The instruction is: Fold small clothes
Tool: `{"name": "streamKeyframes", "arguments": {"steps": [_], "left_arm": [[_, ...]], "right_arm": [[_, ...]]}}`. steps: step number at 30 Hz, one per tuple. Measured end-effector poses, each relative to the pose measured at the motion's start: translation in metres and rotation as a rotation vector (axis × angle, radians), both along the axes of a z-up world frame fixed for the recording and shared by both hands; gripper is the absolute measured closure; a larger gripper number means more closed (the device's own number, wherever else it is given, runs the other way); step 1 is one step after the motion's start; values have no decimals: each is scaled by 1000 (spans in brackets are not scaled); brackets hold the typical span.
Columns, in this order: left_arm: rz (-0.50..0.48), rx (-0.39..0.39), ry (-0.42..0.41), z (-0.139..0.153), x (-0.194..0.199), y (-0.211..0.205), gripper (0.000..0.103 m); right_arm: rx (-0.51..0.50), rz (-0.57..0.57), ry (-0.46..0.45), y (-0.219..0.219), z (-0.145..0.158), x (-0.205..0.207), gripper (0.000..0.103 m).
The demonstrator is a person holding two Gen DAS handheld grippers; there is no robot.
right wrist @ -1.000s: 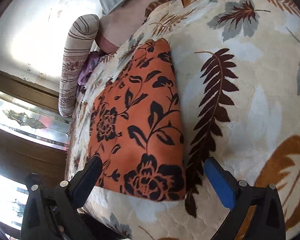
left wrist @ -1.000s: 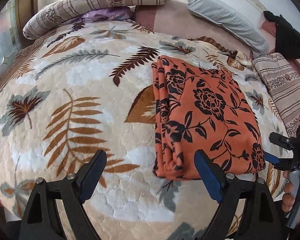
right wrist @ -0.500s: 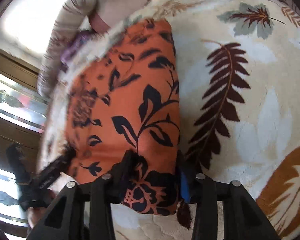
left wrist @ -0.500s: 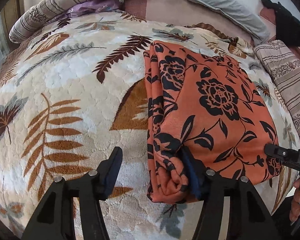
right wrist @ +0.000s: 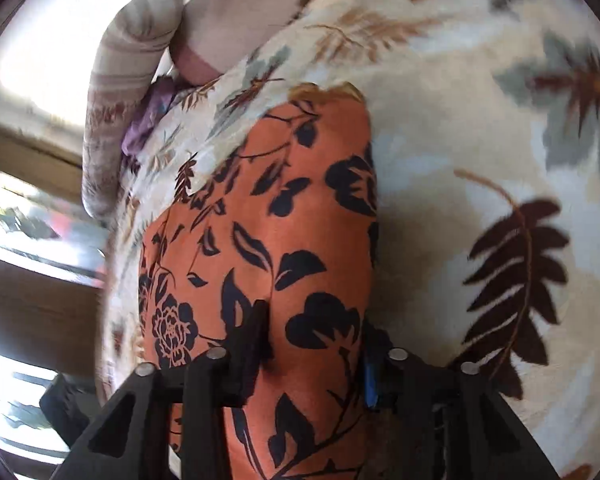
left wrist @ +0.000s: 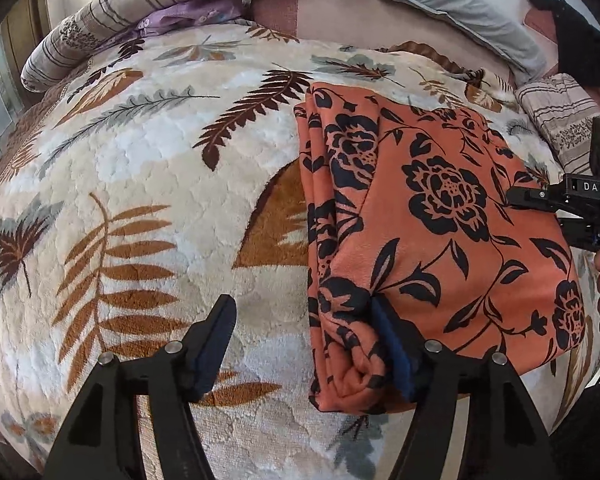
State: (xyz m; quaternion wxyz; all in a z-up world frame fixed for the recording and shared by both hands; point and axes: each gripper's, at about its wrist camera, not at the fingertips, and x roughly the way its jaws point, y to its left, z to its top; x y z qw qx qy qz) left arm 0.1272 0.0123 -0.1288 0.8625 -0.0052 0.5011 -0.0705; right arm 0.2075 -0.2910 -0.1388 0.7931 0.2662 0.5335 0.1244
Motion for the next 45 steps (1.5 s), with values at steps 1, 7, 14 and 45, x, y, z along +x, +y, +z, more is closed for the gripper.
{"name": "streamKeyframes", "arguments": {"steps": [1, 7, 14, 45], "left_arm": [[1, 2, -3, 0, -1, 0, 32], [10, -36, -61, 29, -15, -2, 34], [19, 6, -3, -1, -8, 2, 28], [76, 53, -164, 86, -100, -14, 16]], "right_arm": [[-54, 6, -23, 6, 8, -3, 65], [-114, -8, -60, 5, 13, -13, 40], [65, -42, -138, -15, 41, -70, 31], [-369, -18, -271, 49, 69, -231, 9]]}}
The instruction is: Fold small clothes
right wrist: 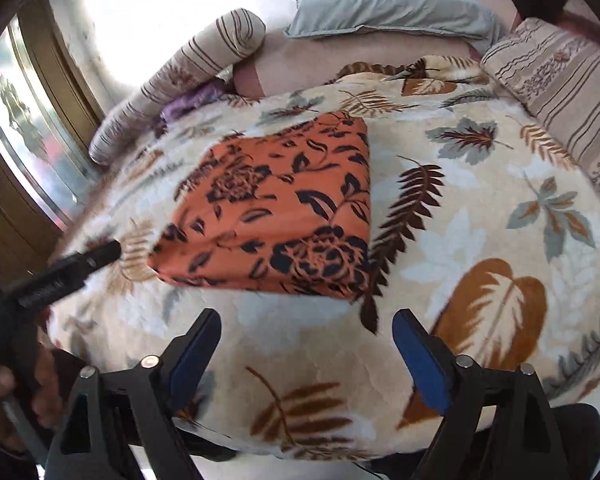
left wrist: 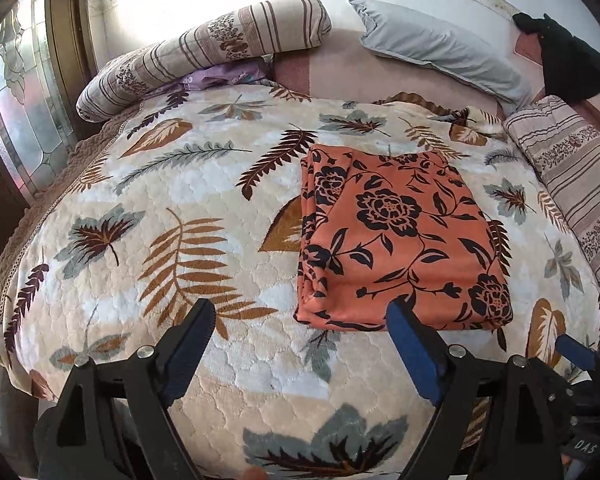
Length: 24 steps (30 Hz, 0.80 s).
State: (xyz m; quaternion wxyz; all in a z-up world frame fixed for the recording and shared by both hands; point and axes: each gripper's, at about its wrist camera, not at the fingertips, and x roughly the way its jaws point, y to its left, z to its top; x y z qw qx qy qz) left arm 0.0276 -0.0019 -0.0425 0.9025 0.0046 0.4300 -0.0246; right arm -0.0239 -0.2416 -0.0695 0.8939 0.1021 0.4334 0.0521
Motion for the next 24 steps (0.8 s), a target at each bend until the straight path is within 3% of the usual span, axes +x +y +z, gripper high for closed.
{"name": "streamKeyframes", "arguments": {"steps": [2, 11, 17, 21, 24], "left_arm": [[-6, 10, -20, 5, -7, -4, 15], [-35, 8, -53, 24, -23, -13, 12], [-22, 28, -61, 27, -24, -12, 11], [1, 90, -54, 25, -20, -14, 11], [-6, 61, -66, 28, -20, -13, 11]], "right_arm": [[-25, -10, -16, 5, 4, -5, 0], [-143, -28, -38, 22, 22, -8, 0], [-152, -27, -43, 28, 27, -4, 0], [-159, -49, -43, 29, 25, -1, 0], [-164, -56, -36, 29, 22, 2, 0]]}}
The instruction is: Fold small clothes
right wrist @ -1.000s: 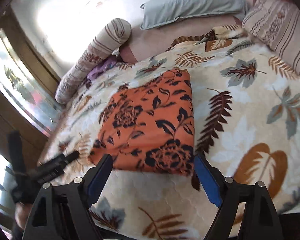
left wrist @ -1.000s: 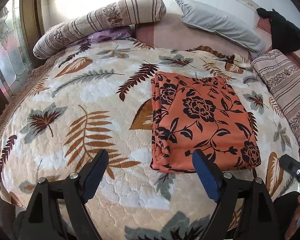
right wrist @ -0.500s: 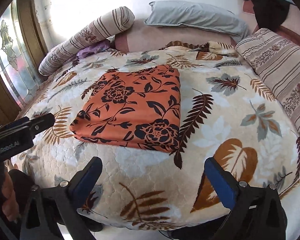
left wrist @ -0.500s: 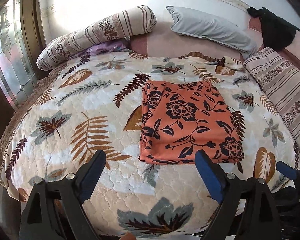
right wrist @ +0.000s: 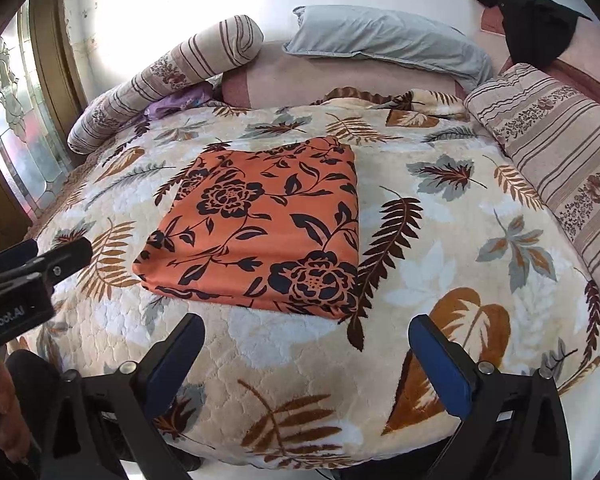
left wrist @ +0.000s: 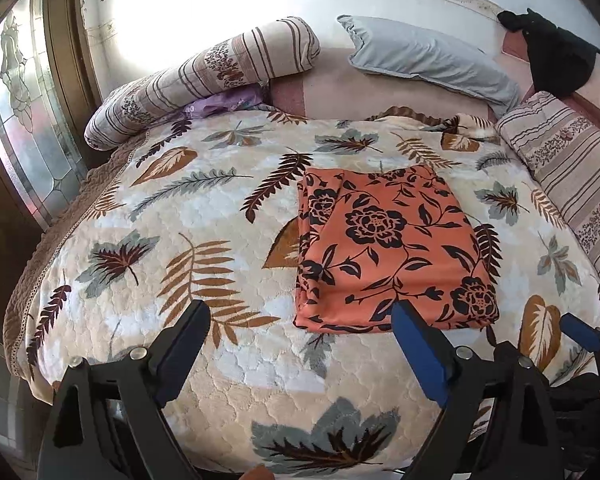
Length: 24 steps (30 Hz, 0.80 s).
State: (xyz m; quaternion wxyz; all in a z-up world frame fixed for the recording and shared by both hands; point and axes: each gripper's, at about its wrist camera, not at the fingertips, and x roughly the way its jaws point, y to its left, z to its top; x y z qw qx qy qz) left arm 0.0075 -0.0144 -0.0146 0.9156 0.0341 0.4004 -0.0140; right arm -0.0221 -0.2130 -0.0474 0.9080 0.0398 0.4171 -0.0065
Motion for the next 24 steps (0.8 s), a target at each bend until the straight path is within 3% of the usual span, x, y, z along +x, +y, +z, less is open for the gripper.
{"name": "streamKeyframes", "arguments": {"steps": [7, 10, 24], "left_arm": [[-1, -15, -12, 0, 6, 0, 11], [-13, -35, 22, -3, 12, -2, 11], [10, -10, 41, -13, 19, -2, 11]], "right_arm": [[-12, -8, 9, -3, -4, 4, 0], [-13, -14, 10, -6, -4, 6, 0], [-8, -26, -27, -7, 4, 15, 0]]}}
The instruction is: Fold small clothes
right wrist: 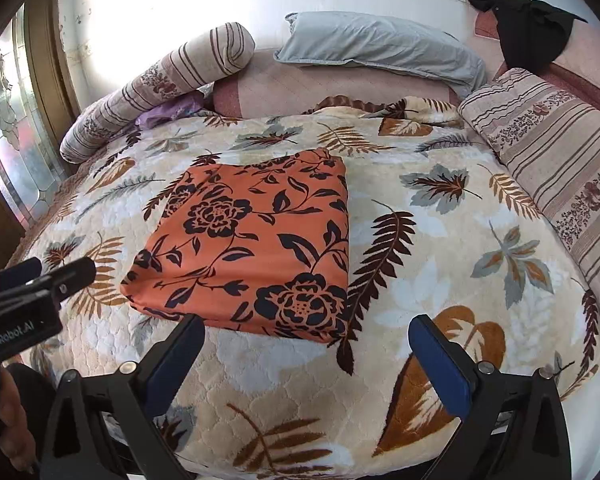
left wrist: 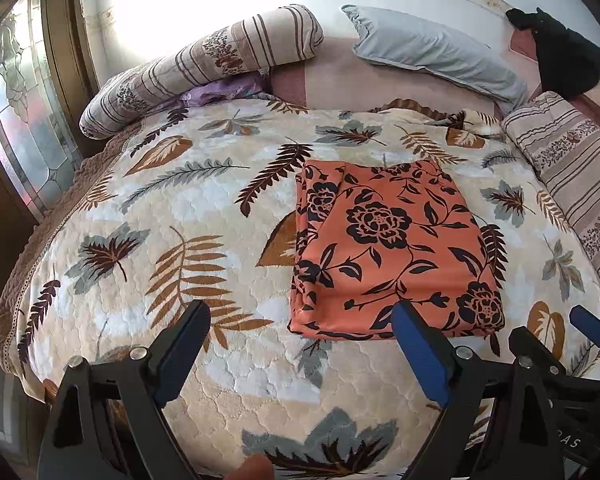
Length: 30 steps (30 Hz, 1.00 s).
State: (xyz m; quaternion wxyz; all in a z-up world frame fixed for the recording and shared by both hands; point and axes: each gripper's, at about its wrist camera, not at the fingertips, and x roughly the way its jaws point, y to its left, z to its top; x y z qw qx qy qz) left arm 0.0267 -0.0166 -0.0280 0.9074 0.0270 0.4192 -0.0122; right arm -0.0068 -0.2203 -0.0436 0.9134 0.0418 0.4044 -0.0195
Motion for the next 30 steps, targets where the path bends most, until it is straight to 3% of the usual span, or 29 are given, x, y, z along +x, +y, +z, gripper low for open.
{"name": "streamKeyframes", "arguments": {"steps": [25, 30], "left_arm": [[-1, 4, 2, -5, 15, -6, 11], [-6, 6, -30, -3, 18, -7, 11]], "right_arm": [[-23, -18, 11, -2, -3, 17, 0], [-25, -19, 15, -4, -4, 21, 0]]}}
